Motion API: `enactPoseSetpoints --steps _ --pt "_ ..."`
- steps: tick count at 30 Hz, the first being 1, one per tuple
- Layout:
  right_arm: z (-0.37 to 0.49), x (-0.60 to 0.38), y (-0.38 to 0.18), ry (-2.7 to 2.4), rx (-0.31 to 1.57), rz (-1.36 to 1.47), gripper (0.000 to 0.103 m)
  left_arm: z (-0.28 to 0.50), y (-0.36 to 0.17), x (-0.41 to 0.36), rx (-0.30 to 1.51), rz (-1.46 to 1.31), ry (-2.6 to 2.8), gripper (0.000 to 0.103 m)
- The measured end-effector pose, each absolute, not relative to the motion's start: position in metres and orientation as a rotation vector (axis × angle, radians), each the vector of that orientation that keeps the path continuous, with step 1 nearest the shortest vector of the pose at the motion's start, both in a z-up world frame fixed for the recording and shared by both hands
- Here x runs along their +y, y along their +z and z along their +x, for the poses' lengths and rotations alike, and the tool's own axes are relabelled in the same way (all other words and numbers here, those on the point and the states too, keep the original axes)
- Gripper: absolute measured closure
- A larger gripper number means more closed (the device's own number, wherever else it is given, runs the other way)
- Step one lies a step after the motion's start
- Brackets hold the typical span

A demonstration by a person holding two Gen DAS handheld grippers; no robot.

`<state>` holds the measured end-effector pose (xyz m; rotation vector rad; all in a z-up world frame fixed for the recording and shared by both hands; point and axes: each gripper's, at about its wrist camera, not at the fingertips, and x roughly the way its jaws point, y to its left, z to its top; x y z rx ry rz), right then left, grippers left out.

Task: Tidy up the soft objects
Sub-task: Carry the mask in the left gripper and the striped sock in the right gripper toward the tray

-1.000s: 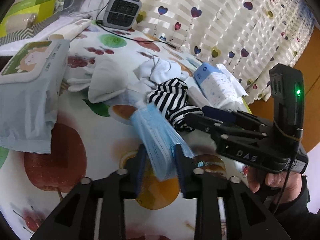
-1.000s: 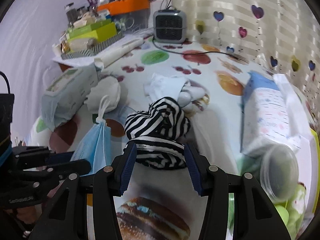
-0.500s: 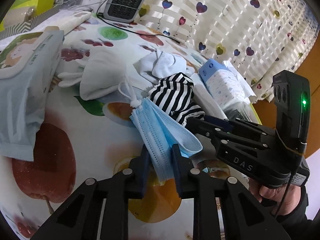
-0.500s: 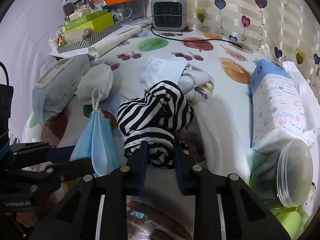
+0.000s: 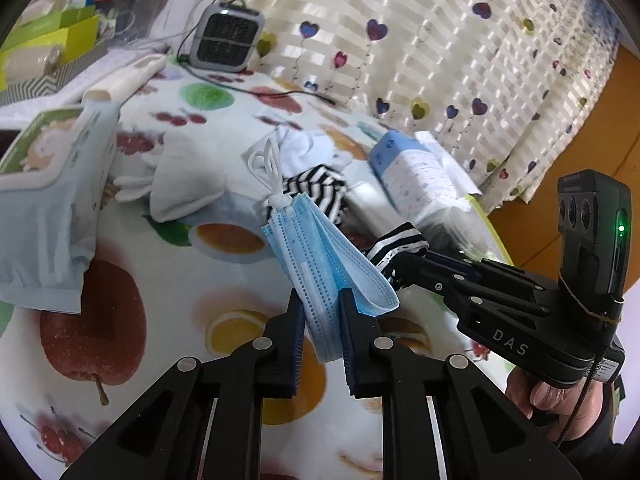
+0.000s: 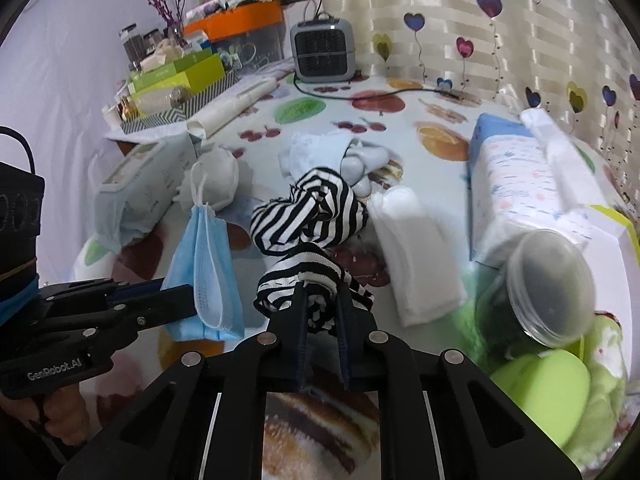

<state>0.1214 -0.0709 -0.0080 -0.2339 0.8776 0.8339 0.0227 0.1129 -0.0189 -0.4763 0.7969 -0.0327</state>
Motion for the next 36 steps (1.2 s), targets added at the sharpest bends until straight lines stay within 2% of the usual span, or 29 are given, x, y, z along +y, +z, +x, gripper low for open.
enactPoseSetpoints --steps 18,36 --pt "0.094 -0.125 0.042 0.757 0.750 -0.141 0.089 0.014 0.030 0.066 0.708 -0.364 -0.112 0.088" --pt "0.087 -0.163 0.059 0.690 0.697 -0.097 0.089 0.017 0.047 0.038 0.687 -0.318 -0.168 0.088"
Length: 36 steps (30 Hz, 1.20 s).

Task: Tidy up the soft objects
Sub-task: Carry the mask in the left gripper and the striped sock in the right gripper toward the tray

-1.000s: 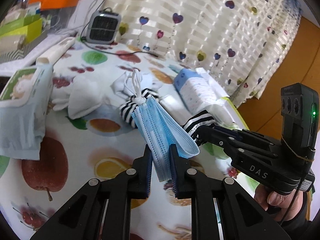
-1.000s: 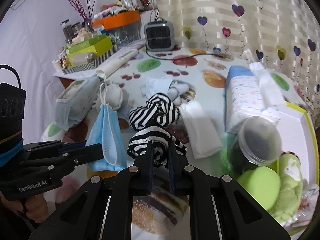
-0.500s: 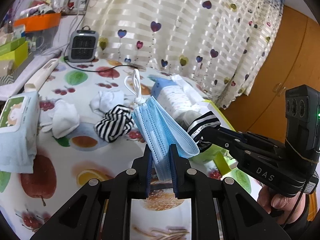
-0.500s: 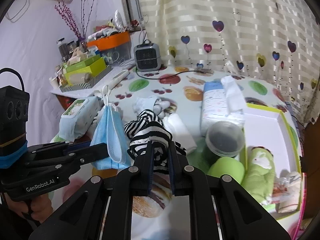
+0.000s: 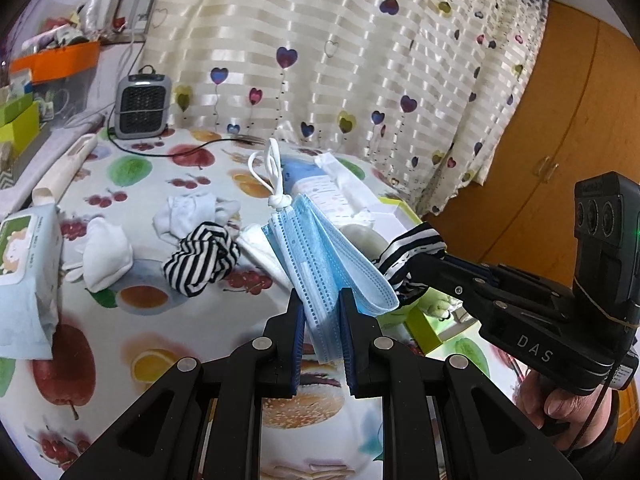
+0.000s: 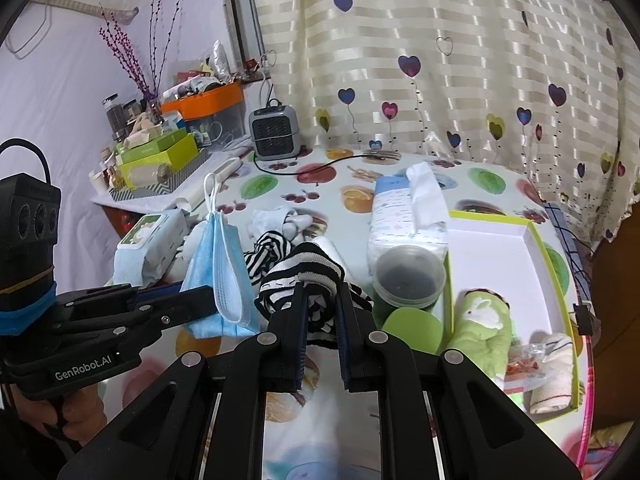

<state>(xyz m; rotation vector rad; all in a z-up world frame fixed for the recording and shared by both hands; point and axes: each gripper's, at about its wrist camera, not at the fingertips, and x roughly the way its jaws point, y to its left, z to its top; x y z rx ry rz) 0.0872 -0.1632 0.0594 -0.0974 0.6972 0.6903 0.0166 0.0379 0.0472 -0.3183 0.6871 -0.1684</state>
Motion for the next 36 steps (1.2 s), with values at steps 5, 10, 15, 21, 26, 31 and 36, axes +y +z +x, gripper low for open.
enactPoseSetpoints --steps 5,10,15,21,26,31,36 --pt "0.087 -0.170 0.061 0.683 0.693 -0.088 0.089 0.019 0.050 0.030 0.688 -0.309 -0.178 0.088" --pt "0.088 -0.177 0.060 0.671 0.692 -0.076 0.089 0.024 0.051 0.024 0.694 -0.298 -0.184 0.088" --pt "0.092 -0.187 0.062 0.658 0.689 -0.058 0.089 0.028 0.053 0.016 0.695 -0.286 -0.190 0.088" --pt "0.094 -0.198 0.063 0.638 0.685 -0.043 0.089 0.034 0.056 0.006 0.694 -0.272 -0.209 0.088" --pt "0.096 -0.207 0.063 0.621 0.685 -0.030 0.089 0.041 0.057 -0.004 0.698 -0.261 -0.223 0.088" --pt "0.100 -0.216 0.062 0.604 0.687 -0.013 0.089 0.047 0.058 -0.013 0.703 -0.249 -0.239 0.088" --pt "0.104 -0.226 0.061 0.588 0.688 0.000 0.089 0.053 0.057 -0.022 0.708 -0.241 -0.254 0.088"
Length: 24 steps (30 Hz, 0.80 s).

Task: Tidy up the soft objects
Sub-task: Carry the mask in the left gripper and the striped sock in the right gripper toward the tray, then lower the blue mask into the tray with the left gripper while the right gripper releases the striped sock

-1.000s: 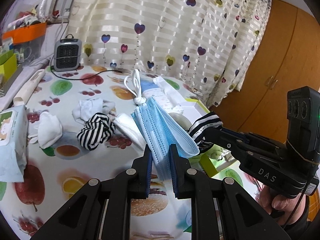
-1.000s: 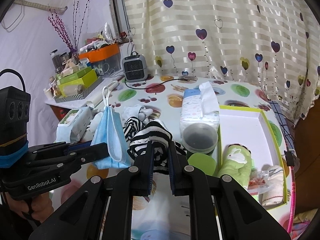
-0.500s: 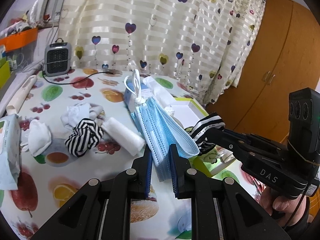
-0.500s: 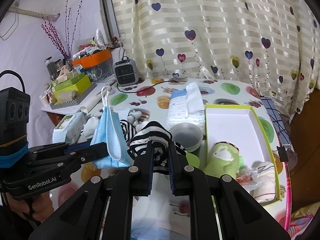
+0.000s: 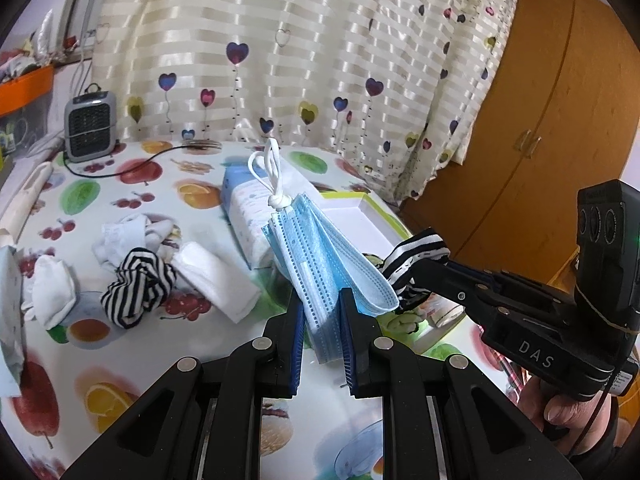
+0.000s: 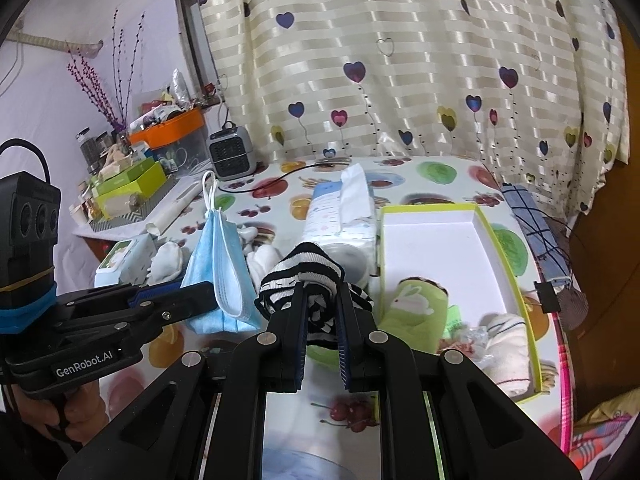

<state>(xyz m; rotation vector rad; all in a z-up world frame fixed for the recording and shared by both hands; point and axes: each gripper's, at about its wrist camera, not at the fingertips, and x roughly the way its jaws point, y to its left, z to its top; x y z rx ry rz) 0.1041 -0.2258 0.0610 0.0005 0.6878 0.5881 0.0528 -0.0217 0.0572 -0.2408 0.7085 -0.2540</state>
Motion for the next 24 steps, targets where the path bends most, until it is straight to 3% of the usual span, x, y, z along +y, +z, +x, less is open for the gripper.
enactPoseSetpoints --steps 24 --pt "0.129 -0.269 0.046 0.498 0.713 0.063 0.089 0.092 0.050 -0.070 0.745 -0.195 -0.344 0.088"
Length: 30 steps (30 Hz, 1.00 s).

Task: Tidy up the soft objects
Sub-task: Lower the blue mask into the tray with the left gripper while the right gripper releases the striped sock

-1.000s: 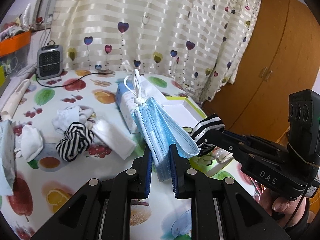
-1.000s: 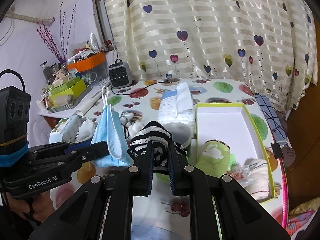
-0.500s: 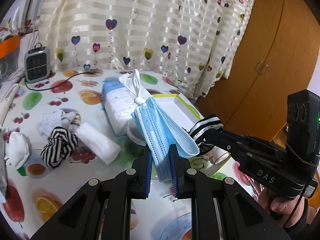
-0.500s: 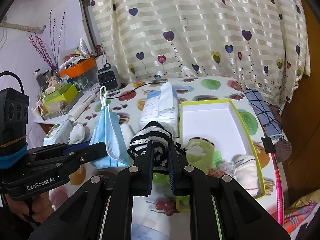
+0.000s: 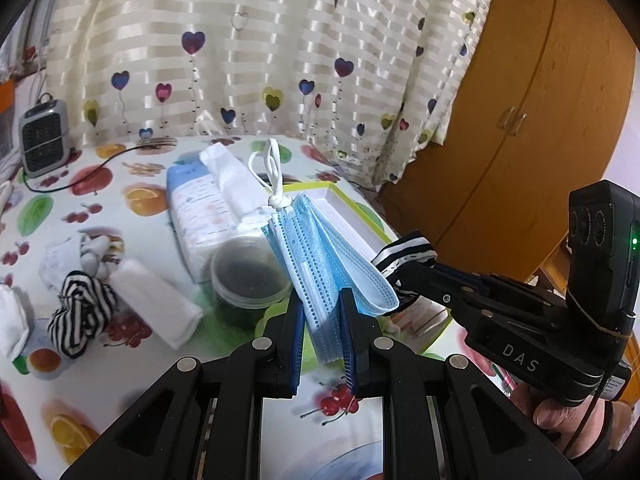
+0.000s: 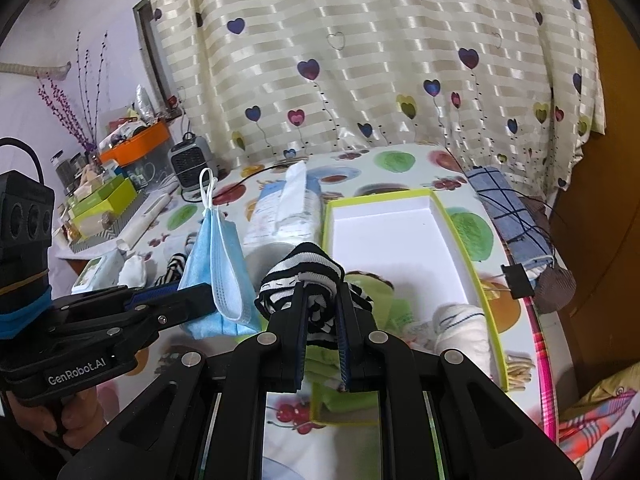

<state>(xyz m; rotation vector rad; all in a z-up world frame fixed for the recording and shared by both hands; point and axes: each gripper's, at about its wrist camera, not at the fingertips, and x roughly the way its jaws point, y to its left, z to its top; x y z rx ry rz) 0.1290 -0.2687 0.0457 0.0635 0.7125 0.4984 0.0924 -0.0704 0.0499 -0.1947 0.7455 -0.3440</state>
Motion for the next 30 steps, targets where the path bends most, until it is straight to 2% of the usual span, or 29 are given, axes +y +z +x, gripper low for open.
enactPoseSetpoints --steps 15,30 --pt "0.160 -0.310 0.036 0.406 0.724 0.129 0.089 0.119 0.043 -0.093 0.769 -0.173 -0.360 0.088" --pt "0.198 -0.310 0.008 0.401 0.803 0.120 0.089 0.138 0.037 -0.105 0.792 -0.158 -0.359 0.088"
